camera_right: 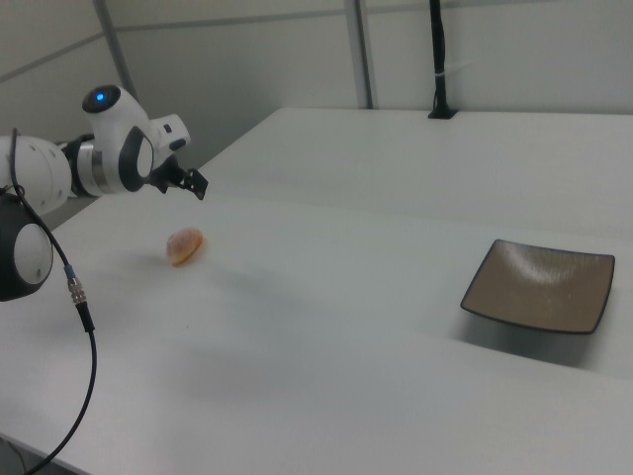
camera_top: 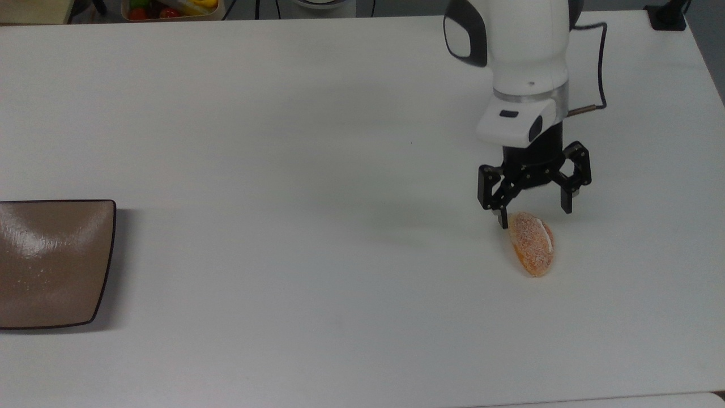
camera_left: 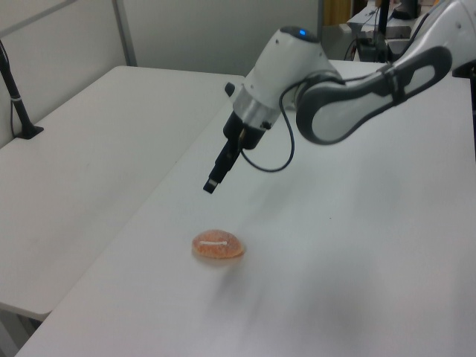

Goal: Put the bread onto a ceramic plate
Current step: 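Move the open gripper over the bread roll and lower it, then close the gripper on the bread roll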

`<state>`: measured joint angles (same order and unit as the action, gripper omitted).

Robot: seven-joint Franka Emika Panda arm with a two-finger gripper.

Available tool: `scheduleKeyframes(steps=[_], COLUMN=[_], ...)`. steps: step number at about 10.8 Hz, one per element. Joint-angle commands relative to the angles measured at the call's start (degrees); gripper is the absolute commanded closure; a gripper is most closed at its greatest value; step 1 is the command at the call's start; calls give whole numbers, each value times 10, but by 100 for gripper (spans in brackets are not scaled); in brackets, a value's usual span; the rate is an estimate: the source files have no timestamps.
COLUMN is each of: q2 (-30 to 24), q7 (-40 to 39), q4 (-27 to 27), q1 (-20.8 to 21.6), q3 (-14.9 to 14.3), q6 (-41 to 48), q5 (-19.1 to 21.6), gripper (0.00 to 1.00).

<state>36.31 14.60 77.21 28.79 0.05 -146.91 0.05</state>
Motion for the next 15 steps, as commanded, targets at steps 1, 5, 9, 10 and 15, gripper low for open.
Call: scheduleKeyframes(steps=[1, 5, 9, 10, 15], q2=[63, 113, 128, 128, 124], q7=[41, 62, 67, 68, 80], q4=[-21, -44, -48, -47, -29], q1=[22, 33, 40, 42, 42], q3=[-10, -11, -11, -11, -11], q6=[-71, -117, -116, -115, -110], q5=[-45, -60, -88, -96, -129], gripper=[0, 0, 0, 0, 0])
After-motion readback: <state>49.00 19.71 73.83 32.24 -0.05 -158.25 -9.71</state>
